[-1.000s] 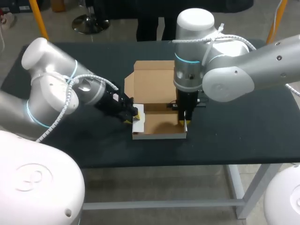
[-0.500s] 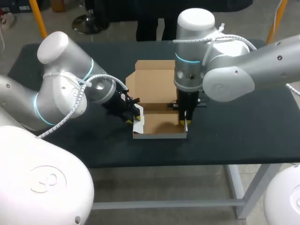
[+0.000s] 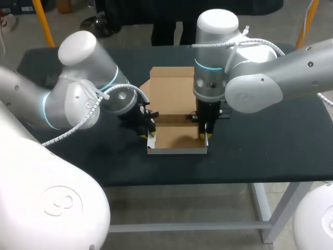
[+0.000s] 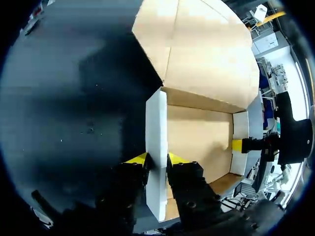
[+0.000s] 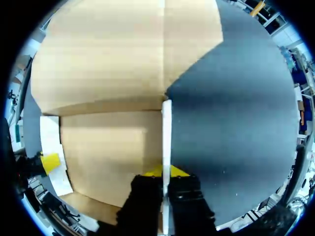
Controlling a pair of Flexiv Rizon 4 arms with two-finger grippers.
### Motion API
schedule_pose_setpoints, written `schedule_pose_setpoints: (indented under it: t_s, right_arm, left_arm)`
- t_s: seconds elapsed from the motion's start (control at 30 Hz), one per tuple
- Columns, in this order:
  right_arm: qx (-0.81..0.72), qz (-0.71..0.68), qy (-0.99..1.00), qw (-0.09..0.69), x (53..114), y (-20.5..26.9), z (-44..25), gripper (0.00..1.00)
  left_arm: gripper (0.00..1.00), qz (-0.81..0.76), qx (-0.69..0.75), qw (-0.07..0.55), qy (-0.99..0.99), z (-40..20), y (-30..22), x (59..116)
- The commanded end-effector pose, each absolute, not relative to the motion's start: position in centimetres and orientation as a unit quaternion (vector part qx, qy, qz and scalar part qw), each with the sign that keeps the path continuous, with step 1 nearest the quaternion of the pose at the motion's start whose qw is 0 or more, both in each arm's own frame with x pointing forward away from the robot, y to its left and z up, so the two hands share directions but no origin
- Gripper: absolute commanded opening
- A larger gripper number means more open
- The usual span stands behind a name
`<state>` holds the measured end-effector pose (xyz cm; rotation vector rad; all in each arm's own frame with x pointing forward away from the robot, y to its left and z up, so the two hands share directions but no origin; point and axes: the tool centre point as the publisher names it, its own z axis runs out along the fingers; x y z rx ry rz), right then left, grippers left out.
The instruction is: Assemble the packaging by folding the flat box into shape, placing the metal phone stand inside, and closing the box properly
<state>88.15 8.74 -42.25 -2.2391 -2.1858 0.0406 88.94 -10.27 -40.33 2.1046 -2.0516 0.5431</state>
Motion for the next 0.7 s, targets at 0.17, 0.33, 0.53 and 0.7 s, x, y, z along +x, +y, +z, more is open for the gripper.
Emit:
schedule_pose_setpoints:
  t_s: [0.17,0.33,0.53,0.7]
  right_arm:
    - [-0.715,0.016,-0.699,0.007,88.23,9.12,-42.22,0.00]
    - [-0.715,0.016,-0.699,0.007,88.23,9.12,-42.22,0.00]
    - [-0.715,0.016,-0.699,0.007,88.23,9.12,-42.22,0.00]
    - [-0.715,0.016,-0.699,0.007,88.23,9.12,-42.22,0.00]
  left_arm:
    - [0.20,0.073,0.718,-0.032,-0.692,-41.02,-10.94,88.99]
    - [0.22,0.062,0.717,-0.040,-0.694,-41.26,-10.83,89.02]
    - [0.20,0.056,0.716,-0.044,-0.694,-41.46,-10.67,89.10]
    - [0.00,0.053,0.716,-0.046,-0.694,-41.55,-10.63,89.11]
